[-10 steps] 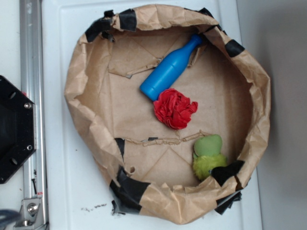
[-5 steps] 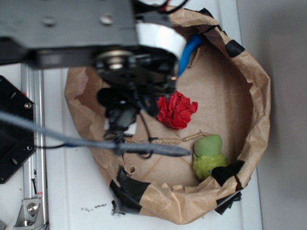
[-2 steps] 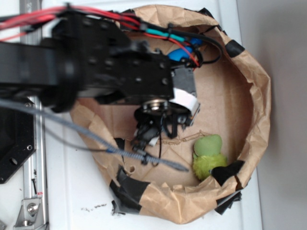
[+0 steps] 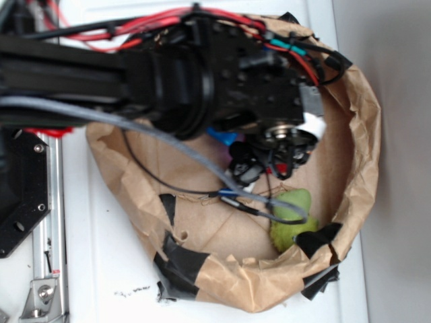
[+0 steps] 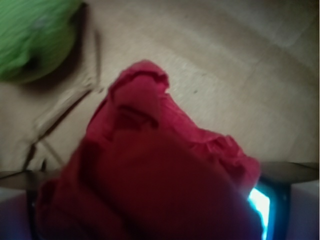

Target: Grab the red paper.

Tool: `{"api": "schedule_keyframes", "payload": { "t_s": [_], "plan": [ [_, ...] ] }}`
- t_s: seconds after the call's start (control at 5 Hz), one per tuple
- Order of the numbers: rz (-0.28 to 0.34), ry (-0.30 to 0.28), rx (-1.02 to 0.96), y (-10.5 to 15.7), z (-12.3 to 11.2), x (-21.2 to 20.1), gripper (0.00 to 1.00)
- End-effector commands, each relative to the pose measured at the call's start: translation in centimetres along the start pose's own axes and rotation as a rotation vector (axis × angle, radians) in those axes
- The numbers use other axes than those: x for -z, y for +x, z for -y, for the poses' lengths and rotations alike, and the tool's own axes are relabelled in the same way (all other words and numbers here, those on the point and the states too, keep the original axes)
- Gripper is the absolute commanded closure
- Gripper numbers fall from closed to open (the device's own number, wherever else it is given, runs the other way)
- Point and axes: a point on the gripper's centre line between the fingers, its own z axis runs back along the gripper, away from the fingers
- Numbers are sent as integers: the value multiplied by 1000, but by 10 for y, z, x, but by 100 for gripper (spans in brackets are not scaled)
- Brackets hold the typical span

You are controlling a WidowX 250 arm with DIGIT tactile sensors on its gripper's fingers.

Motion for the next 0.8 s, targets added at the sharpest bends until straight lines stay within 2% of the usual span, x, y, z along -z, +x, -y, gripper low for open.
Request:
{"api": "schedule_keyframes", "payload": {
  "t_s": [0.0,0.2,0.4,0.6],
  "plan": [
    [-24,8,-198,1,-10,-47,100],
    [-12,27,-262,-7,-5,-98,100],
    [45,-29,-349,-14,-11,-148,100],
    [4,-49,-480,-26,-9,-183,100]
  ]
}}
